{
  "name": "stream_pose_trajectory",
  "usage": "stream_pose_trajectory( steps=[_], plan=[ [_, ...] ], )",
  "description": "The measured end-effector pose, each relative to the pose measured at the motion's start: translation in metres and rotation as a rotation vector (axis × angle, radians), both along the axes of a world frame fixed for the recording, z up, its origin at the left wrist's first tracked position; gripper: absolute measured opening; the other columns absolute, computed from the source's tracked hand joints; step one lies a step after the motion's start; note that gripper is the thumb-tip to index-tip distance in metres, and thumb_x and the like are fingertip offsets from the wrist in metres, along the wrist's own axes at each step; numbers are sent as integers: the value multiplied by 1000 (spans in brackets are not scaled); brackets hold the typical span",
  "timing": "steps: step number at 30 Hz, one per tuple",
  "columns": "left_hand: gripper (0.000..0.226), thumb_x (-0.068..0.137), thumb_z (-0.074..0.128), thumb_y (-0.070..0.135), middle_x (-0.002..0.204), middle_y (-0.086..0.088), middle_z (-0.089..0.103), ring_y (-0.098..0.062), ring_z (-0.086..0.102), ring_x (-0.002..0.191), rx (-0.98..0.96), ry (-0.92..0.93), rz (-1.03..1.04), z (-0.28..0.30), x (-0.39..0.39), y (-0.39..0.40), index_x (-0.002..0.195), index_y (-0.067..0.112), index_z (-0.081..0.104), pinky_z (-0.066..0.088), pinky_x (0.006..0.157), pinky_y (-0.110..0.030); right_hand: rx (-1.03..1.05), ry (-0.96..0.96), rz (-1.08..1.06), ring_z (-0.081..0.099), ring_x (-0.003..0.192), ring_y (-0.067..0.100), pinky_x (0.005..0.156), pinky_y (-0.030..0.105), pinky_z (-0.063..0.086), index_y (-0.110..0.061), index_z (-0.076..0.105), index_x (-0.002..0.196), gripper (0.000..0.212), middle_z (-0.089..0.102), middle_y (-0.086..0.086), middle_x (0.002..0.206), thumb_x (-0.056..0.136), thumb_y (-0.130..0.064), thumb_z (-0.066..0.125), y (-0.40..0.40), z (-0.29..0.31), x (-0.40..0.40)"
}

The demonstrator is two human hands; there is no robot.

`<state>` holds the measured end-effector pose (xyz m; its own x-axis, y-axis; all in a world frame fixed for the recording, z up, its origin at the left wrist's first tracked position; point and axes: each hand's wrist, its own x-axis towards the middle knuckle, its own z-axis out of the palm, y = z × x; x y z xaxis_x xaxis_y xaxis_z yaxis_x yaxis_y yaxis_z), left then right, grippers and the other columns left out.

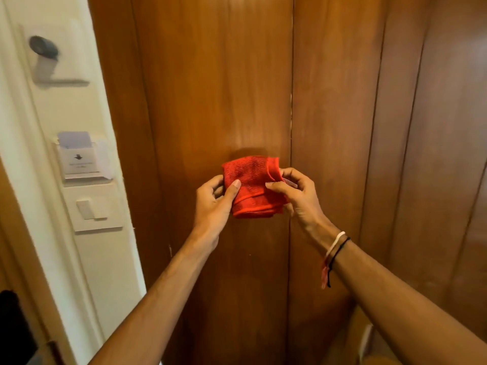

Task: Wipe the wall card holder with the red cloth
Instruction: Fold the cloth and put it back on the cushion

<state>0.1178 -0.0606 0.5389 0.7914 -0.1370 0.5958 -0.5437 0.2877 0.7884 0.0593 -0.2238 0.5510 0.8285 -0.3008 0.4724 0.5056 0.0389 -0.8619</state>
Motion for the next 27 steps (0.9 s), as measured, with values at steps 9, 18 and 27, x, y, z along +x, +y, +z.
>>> stream_pose_trajectory(
  steps=[9,18,27],
  plan=[
    [25,96,59,14,111,-3,72,-9,71,101,186,146,-42,-79,5,-15,120,9,63,58,81,-18,18,292,78,71,93,26,85,43,55,-9,55,124,57,70,16,104,78,21,70,-43,-77,9],
    [16,85,73,24,81,-4,72,-16,65,75,501,499,60,-257,-12,-10,95,12,73,53,72,-36,58,785,133,68,81,24,71,31,59,9,69,116,40,71,18,98,78,19,60,-48,-268,10],
    [27,90,66,16,113,-3,59,-20,64,97,702,1042,34,-463,-78,1,112,21,52,60,69,-33,164,1285,-31,63,125,45,107,59,52,3,54,137,58,64,27,134,83,6,77,-26,-482,-50]
  ],
)
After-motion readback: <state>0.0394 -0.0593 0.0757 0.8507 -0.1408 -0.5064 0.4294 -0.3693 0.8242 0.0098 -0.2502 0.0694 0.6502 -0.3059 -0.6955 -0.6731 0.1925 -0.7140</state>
